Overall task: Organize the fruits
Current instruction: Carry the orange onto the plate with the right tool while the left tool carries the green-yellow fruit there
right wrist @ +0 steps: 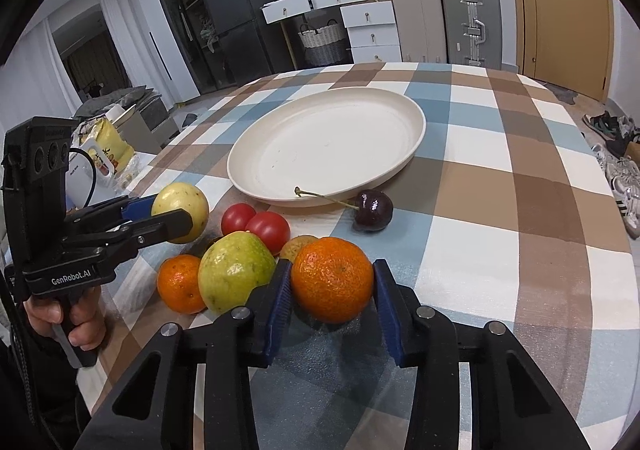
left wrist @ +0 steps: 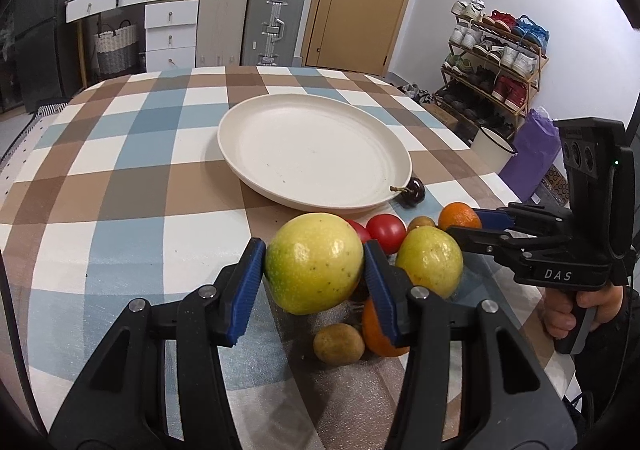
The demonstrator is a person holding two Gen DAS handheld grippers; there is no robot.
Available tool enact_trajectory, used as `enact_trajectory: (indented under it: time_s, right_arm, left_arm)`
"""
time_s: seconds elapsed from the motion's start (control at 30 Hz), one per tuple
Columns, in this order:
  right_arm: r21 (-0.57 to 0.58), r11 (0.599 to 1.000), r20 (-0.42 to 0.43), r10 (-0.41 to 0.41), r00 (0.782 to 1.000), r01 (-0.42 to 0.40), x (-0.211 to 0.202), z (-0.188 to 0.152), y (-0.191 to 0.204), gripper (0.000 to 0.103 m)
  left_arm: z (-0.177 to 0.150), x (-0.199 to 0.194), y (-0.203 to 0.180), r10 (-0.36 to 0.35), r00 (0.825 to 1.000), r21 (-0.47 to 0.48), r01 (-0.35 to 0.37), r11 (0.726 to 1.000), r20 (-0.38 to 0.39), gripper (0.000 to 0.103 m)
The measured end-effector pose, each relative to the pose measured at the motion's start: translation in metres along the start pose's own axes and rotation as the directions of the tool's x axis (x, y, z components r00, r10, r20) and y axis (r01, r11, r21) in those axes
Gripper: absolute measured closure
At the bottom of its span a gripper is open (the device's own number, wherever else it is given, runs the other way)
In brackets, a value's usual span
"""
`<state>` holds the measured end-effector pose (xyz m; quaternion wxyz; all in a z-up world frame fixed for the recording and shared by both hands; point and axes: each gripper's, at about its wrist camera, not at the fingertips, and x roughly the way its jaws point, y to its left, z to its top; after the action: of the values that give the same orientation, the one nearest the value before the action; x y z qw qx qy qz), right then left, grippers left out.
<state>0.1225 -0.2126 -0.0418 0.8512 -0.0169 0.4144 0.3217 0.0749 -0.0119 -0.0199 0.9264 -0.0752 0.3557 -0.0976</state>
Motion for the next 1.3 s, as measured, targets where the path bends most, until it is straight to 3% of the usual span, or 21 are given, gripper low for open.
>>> enact_trajectory:
  time_s: [0.57, 1.3]
  right_arm:
    - [-0.032, 0.999, 0.09, -0.038, 0.995, 0.041, -0.019, 0.016, 0.008, 0.062]
    - [-0.095, 0.994, 0.163, -0.044, 0.986, 0.06, -0.012, 0.064, 0.025, 0.062]
  left_arm:
    - [0.01, -0.013, 0.0, 0.058, 0.996, 0.002, -0.058, 0.998, 0.063, 0.055]
    - [0.054, -0.004, 0.005, 0.085, 0.99, 0.01, -0.086, 0.996, 0.113, 0.055]
